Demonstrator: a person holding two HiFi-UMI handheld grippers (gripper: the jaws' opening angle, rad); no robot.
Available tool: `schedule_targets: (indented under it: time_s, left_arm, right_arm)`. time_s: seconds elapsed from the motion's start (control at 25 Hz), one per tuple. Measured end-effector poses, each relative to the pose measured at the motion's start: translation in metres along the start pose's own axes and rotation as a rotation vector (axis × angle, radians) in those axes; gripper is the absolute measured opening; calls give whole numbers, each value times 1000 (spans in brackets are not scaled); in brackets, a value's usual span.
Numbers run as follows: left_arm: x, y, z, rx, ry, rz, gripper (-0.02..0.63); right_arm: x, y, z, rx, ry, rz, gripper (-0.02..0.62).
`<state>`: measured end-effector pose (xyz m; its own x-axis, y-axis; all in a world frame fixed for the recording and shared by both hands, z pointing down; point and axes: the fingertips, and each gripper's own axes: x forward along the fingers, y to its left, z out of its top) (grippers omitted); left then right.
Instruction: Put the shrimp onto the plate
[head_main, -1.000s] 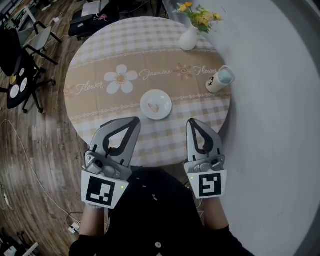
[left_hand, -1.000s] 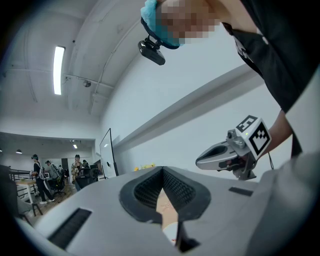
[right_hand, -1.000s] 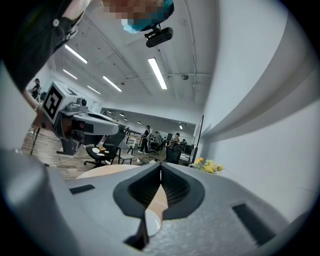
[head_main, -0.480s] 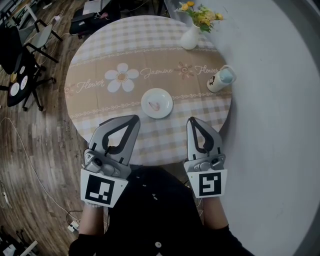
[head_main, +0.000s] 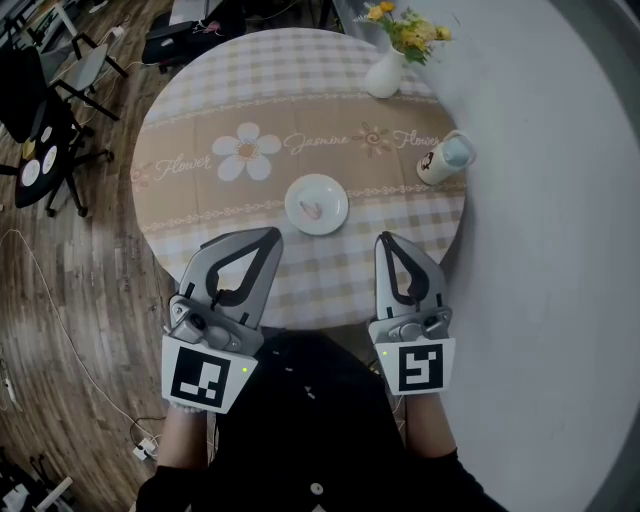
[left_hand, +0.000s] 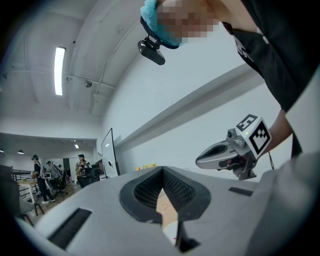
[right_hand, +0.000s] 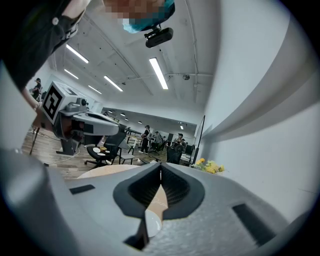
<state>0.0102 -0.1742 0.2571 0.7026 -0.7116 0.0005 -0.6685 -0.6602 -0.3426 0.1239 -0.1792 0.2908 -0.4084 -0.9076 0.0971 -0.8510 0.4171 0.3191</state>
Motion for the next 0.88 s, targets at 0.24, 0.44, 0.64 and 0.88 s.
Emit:
schedule_targets:
  time_s: [0.24,0.44,0.64,0.88]
  left_arm:
    - [0,1,1,-2,1,2,0]
    - [1,0,0,-4,2,0,0]
    - [1,-2,1,-2,0,-2,0]
    - [3,-3,3,1,1,-6,0]
  right_arm:
    - [0,0,2,4,-4,2,2]
    - [0,1,-2,1,10,9,2]
    - [0,2,-3,-1,11,15,2]
    - [0,2,-2,-4,10,23,2]
